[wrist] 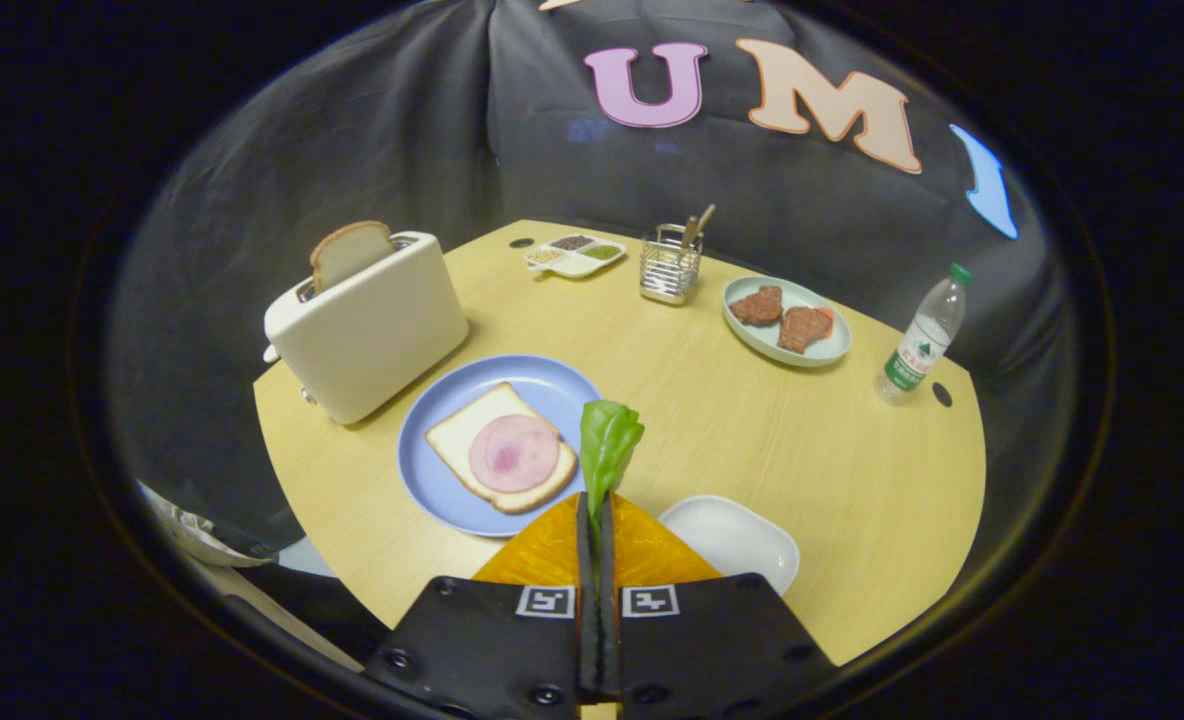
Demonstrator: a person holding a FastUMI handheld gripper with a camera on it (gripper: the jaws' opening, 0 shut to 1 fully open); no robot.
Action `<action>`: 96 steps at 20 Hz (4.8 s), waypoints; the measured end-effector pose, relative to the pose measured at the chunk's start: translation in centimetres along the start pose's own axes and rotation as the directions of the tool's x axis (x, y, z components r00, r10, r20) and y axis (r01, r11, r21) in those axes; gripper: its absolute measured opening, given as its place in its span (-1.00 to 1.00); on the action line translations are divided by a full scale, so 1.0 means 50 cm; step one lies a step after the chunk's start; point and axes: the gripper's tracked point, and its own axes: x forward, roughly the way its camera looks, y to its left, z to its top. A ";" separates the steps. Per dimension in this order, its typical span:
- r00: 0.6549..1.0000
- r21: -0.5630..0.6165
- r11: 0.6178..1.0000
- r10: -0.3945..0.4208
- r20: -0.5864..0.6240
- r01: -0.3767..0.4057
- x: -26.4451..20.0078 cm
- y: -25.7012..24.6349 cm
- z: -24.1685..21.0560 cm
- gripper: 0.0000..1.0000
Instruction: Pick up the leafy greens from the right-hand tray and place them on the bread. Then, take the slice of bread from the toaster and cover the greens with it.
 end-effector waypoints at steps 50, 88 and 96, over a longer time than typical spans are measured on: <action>0.998 -0.056 0.997 0.060 -0.024 -0.062 0.160 0.228 0.104 1.00; 0.983 0.056 0.983 0.169 0.069 -0.173 0.191 0.496 0.413 0.92; 0.985 0.123 0.978 0.166 0.035 -0.170 0.218 0.502 0.409 -0.30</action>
